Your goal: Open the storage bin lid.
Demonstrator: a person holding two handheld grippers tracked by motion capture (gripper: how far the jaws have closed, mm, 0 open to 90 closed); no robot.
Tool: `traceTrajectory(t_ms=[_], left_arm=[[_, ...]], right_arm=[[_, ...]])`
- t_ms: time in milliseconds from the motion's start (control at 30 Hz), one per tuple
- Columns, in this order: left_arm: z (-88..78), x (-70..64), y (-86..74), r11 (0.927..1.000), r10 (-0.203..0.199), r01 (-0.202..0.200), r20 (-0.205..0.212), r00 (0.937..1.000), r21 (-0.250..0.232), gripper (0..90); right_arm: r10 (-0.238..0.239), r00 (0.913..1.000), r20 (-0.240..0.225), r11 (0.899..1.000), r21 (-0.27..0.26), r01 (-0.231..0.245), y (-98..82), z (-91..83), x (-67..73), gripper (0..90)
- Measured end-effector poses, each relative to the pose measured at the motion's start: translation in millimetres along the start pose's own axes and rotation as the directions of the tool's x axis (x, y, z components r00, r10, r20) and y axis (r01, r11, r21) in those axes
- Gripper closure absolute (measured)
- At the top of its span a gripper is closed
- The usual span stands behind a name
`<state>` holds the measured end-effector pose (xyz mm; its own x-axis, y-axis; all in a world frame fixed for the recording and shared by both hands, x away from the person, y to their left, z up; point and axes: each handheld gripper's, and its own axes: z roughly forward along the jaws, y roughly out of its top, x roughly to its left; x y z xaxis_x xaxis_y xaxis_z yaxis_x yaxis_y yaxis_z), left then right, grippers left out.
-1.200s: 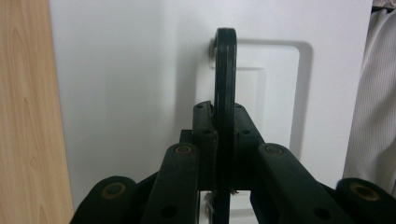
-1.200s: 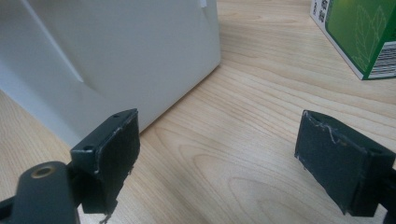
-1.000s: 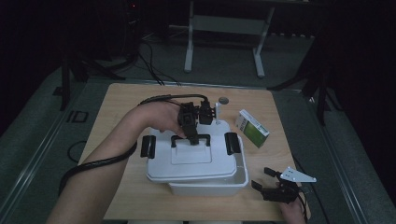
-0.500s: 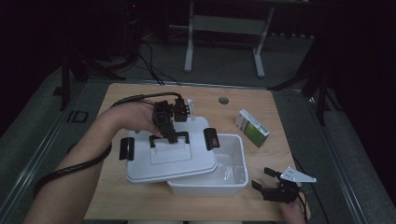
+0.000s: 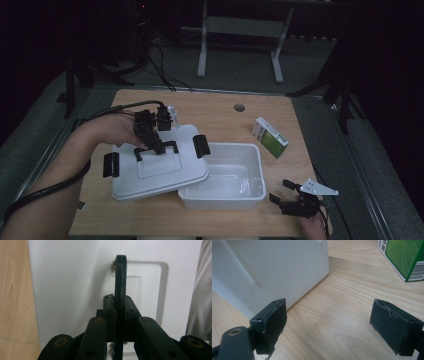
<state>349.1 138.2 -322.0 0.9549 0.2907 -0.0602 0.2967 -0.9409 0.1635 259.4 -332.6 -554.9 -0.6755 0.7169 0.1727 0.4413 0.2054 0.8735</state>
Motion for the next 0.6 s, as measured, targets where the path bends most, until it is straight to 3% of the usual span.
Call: traceTrajectory(t_ms=[600], left_arm=[[-3.5, 9.5, -68.6, 0.9929, -0.112, 0.112, -0.004, 0.9937, -0.042, 83.9]], right_arm=[[0.002, 1.0, 0.003, 1.0, 0.008, -0.002, 0.3, 0.6, 0.2, 13.6]])
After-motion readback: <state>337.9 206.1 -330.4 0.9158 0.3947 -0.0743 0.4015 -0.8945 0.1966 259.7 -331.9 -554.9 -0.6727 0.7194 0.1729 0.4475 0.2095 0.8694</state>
